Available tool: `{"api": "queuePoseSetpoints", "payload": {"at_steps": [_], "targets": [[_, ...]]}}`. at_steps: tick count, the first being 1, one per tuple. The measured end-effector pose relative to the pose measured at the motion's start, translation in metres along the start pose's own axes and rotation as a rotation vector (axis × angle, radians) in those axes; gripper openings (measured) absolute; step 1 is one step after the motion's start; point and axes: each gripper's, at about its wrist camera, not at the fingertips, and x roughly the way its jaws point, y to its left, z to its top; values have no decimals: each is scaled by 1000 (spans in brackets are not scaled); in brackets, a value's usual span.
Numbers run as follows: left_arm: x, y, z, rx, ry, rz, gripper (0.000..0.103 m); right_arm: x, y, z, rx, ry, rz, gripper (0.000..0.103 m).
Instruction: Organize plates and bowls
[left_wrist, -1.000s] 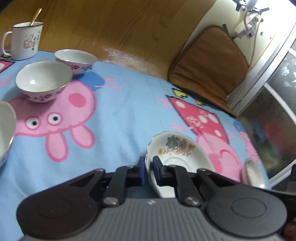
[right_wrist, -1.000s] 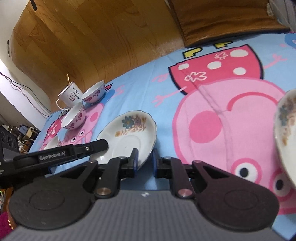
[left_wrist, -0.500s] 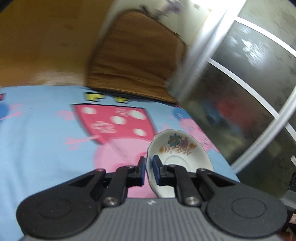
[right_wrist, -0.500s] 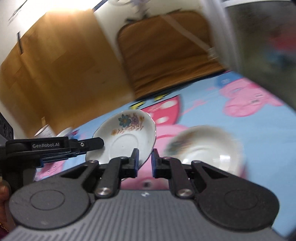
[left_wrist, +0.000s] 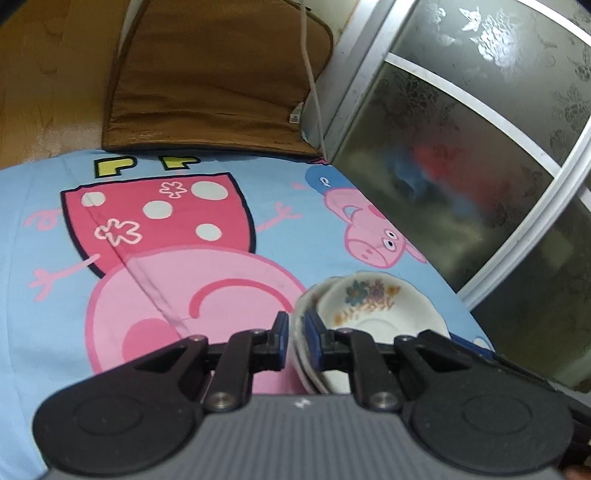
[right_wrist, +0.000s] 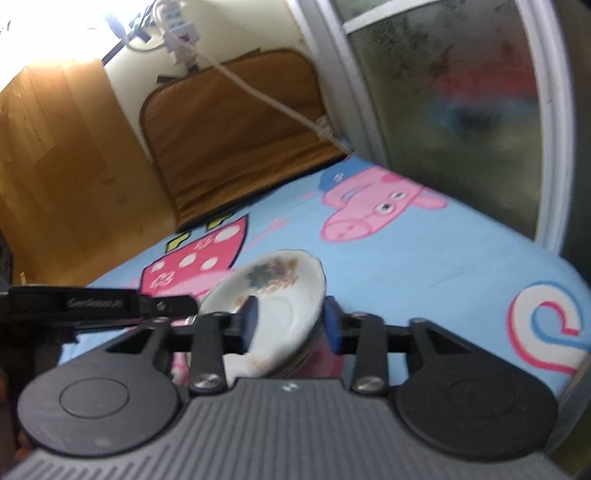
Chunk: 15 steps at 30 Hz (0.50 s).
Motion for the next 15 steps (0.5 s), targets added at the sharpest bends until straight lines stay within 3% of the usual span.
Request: {"api": "queuePoseSetpoints", "payload": {"at_steps": [6,11,15], "targets": [[-17,17,2,-53,-32,13,11,-2,-8,2,-19,-18,-9,43],[-20,18,-1,-43,-24,4,11,-5,-19,0,44,20,-21,43],[-30,22,-7,-32,-33,28,11,-13,-10,2,26,-16,-7,43]]}}
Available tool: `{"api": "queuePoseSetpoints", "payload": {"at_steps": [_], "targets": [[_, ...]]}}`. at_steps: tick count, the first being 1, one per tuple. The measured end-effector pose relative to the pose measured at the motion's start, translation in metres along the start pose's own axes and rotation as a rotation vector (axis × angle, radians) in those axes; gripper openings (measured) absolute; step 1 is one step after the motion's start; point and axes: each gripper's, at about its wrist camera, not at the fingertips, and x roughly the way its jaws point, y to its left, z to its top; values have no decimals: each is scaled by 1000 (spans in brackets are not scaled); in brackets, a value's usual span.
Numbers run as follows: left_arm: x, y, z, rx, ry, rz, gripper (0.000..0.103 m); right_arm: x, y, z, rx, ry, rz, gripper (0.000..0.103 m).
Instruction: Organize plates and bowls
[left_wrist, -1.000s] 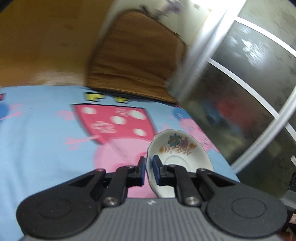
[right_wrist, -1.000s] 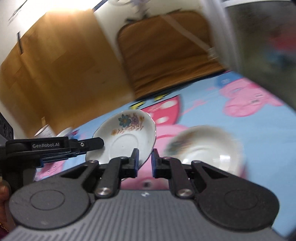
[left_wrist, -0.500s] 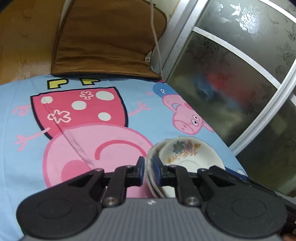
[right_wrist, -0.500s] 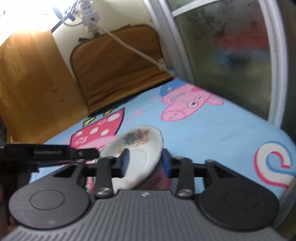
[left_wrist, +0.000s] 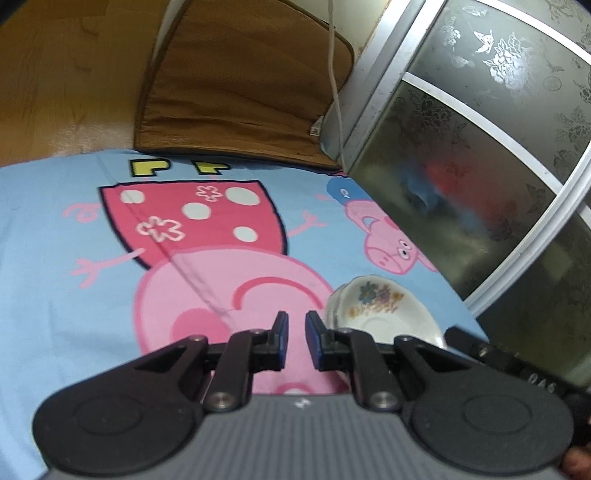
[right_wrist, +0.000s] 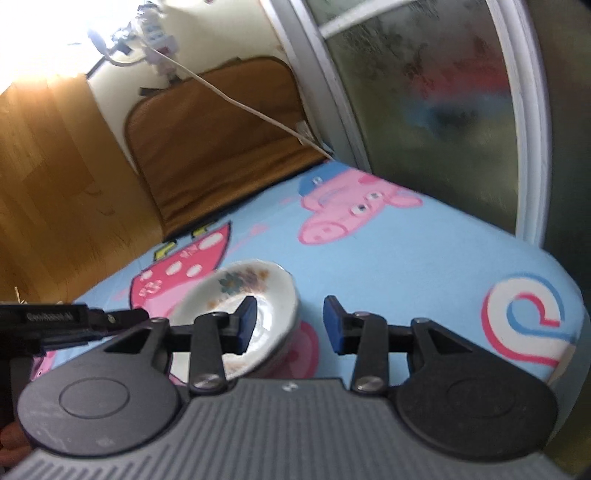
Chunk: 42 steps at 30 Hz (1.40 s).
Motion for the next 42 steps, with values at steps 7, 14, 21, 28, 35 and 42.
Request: {"api": "queuePoseSetpoints", "payload": {"at_steps": [7,14,21,28,35,42], "targets": [[-55,41,-11,-36,-105,115,11,13,51,1,-107,17,129,43],[-151,105,-36,-111,-249,295,11,46,132,-14,-223,169,354,41],[-240,184,-66,-269,-316,574,11,71,231,-36,-346,330,593,41],[-259,227,-77,-375,-265,613,25,96,330,-59,-466,457,735,38],[-235,249,-96,-440,-195,537,19,131,383,-94,-530,582,713,16],[-213,221,-85,-417,-222,417,11,112,348,-78,-495,493,693,7]]}}
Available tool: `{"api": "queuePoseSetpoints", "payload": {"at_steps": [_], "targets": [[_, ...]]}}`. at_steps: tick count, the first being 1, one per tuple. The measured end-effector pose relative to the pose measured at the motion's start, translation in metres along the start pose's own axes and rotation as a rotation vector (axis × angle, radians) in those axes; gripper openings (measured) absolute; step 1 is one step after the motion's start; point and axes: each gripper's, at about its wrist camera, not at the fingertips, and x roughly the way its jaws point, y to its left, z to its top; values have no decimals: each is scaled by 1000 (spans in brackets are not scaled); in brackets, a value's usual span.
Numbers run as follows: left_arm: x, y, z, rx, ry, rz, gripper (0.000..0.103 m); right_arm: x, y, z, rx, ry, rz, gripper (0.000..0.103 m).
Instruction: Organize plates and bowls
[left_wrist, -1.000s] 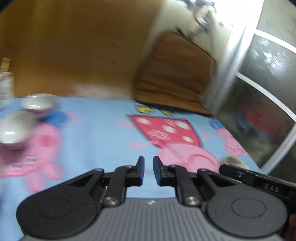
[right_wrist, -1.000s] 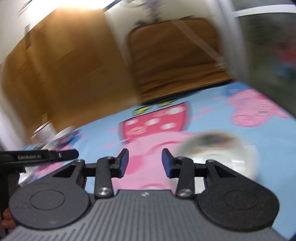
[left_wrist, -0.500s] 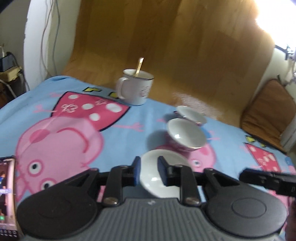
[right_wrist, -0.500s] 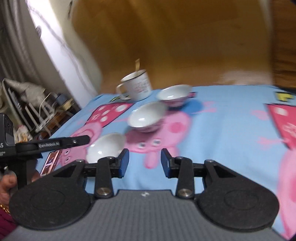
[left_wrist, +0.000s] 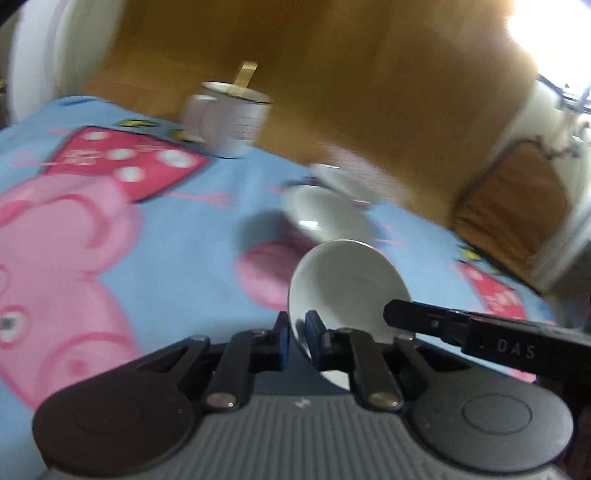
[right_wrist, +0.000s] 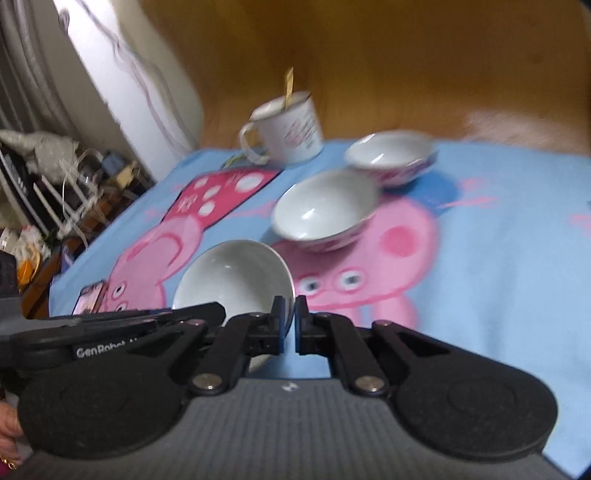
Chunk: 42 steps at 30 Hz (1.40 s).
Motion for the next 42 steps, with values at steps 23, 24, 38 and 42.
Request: {"api": "queuePoseSetpoints", "payload": {"at_steps": [23,24,38,42], "targets": [[117,-236,-32,368,164,-243,30,-167,-164,-79,274,-315,-503,24],[112,-232,-27,364,144,-245,30,-170,-162,-80,270,-342,-515,26],[34,-101,-10,221,-72,-93,30,-137,-96,-56,60,-341,-333,26],[14,-37,-3,74,-202,1,30,-100,-78,-37,57,-229,-221,27]]}}
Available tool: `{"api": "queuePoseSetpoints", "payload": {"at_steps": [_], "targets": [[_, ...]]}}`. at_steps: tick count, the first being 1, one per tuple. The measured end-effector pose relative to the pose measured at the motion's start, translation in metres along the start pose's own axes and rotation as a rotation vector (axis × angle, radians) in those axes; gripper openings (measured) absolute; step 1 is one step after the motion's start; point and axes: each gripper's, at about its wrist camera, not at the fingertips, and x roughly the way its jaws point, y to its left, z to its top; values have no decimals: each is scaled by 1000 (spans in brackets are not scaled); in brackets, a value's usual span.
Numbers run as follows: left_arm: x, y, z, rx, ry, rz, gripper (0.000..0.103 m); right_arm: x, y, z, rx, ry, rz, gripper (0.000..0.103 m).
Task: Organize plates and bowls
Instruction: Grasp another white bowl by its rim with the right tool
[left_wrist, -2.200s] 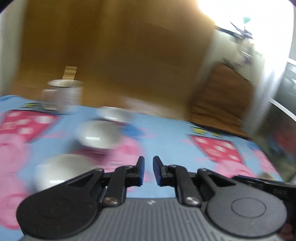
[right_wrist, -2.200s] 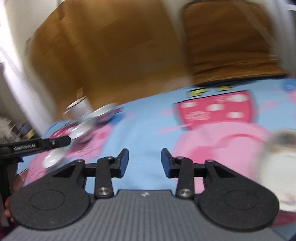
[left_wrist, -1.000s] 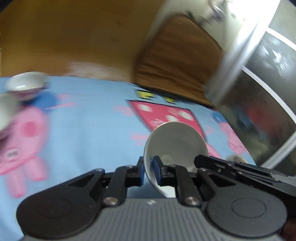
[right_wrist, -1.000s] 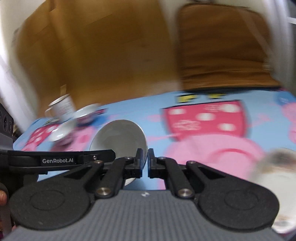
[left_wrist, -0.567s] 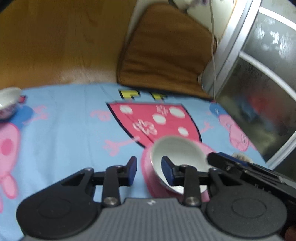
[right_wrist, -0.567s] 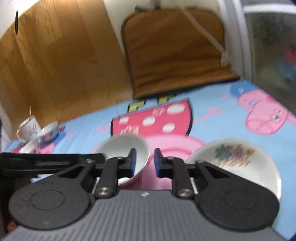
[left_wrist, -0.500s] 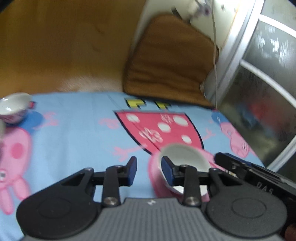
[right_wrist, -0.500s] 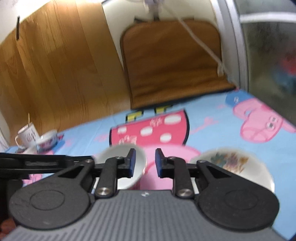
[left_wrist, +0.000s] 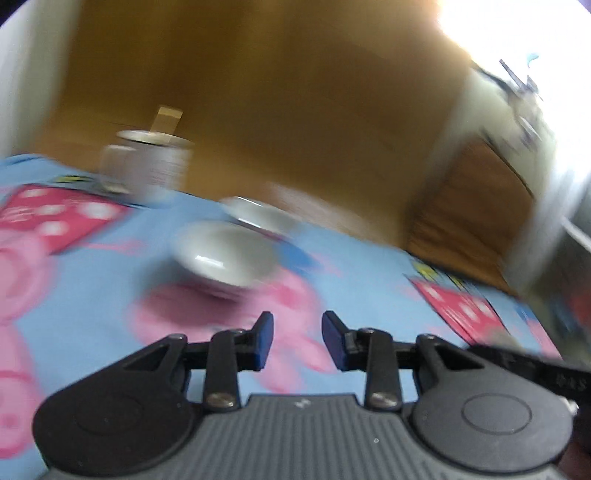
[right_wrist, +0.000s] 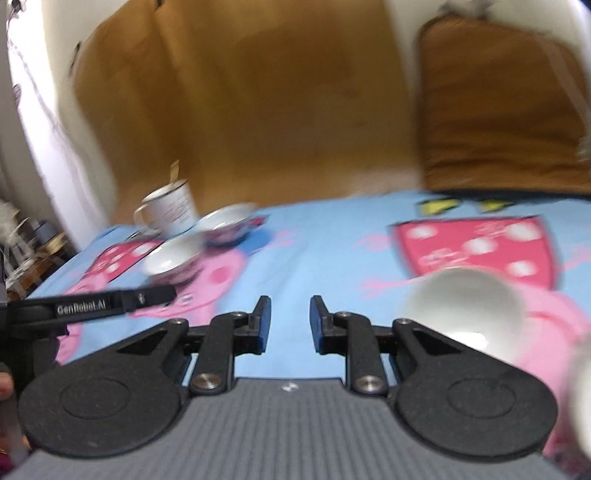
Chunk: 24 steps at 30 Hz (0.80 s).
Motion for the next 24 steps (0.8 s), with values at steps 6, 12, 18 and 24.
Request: {"api": "queuePoseSetpoints", "payload": {"at_steps": [6,12,18,24], "targets": [[-8,70,-5,-194,-120,154,30,59,45,28,45,103,107,42],[-6,77,-4,-245,-131,118,31,124,70,59,126,204,126,42],[-8,88,-3,-293,-127,86,31,167,78,59,161,320,107,42],[-8,89,-2,-304,-129,73,31,183,90,51,80,365,76,15]]}}
